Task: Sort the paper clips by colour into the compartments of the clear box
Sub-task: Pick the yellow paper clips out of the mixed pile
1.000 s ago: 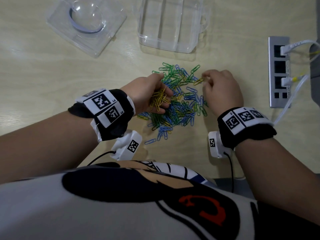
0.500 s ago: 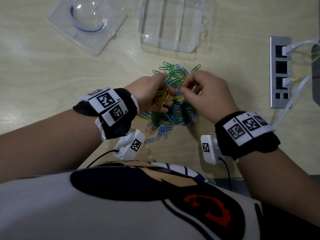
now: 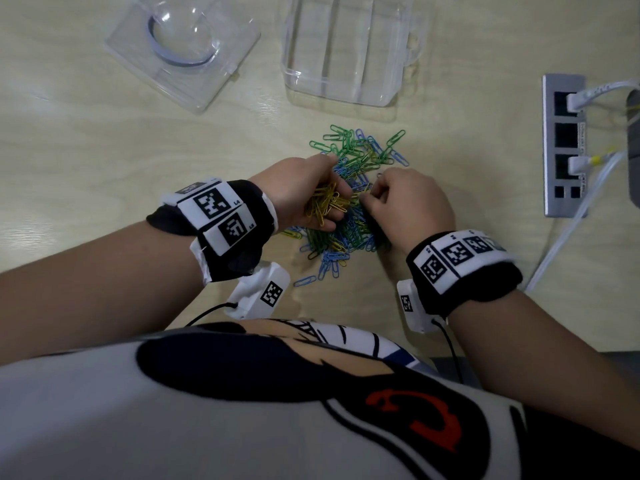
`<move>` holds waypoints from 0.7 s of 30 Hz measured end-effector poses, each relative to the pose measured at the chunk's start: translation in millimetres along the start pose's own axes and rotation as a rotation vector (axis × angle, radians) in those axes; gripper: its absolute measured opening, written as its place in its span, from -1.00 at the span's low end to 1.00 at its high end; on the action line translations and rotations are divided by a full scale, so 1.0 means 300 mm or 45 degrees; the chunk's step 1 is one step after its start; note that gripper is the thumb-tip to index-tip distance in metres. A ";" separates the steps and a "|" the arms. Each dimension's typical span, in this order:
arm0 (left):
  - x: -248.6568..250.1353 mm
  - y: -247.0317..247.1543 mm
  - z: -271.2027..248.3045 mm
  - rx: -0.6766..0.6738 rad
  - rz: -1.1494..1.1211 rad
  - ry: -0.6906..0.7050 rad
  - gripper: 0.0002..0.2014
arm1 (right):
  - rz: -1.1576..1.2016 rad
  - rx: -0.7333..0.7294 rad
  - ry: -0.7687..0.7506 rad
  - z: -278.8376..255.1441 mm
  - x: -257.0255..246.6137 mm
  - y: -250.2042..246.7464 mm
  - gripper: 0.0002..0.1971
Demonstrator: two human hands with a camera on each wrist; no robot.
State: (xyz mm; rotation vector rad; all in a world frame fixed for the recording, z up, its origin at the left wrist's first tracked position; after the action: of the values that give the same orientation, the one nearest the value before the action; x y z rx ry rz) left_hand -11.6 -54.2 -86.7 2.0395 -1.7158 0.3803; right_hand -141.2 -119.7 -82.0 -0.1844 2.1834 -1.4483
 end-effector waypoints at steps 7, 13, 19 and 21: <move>0.000 -0.003 -0.010 -0.031 0.081 0.100 -0.86 | 0.066 -0.010 0.030 -0.005 0.014 0.002 -0.90; 0.002 -0.014 -0.008 -0.049 0.116 0.116 -0.84 | 0.337 0.212 0.028 -0.037 0.026 -0.076 -0.93; 0.010 -0.013 -0.009 -0.030 0.103 0.088 -0.76 | 0.655 0.289 -0.305 -0.083 -0.089 -0.133 -0.91; 0.013 -0.014 -0.011 0.001 0.078 0.074 -0.77 | 0.625 0.224 -0.441 -0.091 -0.138 -0.129 -0.93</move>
State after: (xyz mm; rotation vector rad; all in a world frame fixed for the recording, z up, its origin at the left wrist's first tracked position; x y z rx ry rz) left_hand -6.5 -55.4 -82.6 1.9610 -1.7463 0.4555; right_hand -125.0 -97.7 -25.3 0.1465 1.6625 -1.2113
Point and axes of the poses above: each hand's wrist, its own z-axis towards the middle knuckle, its own y-axis out of the palm, x = y × z, the point moved 7 cm from there along z, towards the middle knuckle, and after that the axes turned 8 degrees about -y, right-handed, at the moved point
